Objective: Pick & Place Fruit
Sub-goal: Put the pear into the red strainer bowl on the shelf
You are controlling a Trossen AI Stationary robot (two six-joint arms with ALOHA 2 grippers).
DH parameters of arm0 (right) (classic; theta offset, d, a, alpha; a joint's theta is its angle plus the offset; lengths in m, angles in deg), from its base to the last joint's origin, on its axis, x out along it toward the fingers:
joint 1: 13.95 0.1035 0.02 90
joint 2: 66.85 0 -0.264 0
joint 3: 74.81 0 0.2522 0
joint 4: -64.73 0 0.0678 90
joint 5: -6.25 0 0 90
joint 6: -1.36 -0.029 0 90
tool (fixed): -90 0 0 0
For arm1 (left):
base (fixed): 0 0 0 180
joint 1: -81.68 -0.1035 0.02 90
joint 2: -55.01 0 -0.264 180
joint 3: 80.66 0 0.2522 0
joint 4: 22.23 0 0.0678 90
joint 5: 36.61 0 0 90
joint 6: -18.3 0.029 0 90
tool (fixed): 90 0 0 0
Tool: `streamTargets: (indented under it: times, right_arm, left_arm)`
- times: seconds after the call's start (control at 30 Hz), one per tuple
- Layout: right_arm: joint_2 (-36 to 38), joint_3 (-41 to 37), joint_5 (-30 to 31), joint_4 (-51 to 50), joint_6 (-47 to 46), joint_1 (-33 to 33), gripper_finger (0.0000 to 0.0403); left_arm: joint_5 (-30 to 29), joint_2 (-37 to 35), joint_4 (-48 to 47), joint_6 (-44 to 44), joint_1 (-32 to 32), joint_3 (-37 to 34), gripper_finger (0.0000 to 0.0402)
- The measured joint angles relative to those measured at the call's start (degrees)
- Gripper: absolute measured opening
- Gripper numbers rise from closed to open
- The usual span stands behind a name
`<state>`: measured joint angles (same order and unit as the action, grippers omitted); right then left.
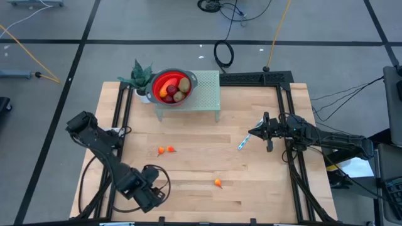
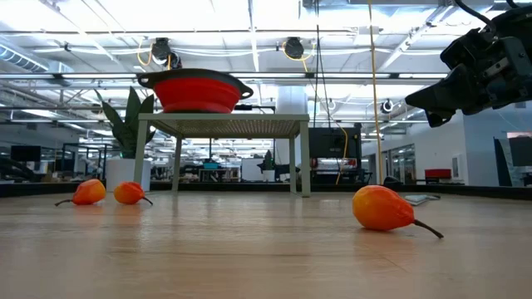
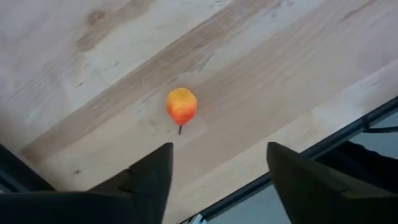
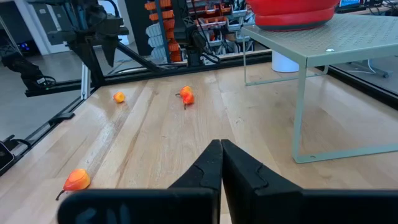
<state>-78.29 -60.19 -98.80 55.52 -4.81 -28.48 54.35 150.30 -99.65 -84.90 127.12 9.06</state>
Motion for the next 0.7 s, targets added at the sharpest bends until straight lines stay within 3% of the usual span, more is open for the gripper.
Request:
streamTargets:
  times: [0.33,0.53,0.7]
  right_arm:
    - [0.00,0.02,0.00,-0.02,0.00,0.00,0.0000]
    - [0.00,0.00,0.00,-0.04,-0.11,0.00,0.0000]
    - [0.02,0.01,0.00,-0.04,-0.15,0.00,0.0000]
  left_arm:
    - [0.98,0.00,1.15,0.63,0.06,-5.18,0.0325]
    - [1.17,0.00,1.96,0.74,0.06,-7.49,0.0319]
    - [1.35,0.00,8.82,3.05,0.08,-10.86,0.0306]
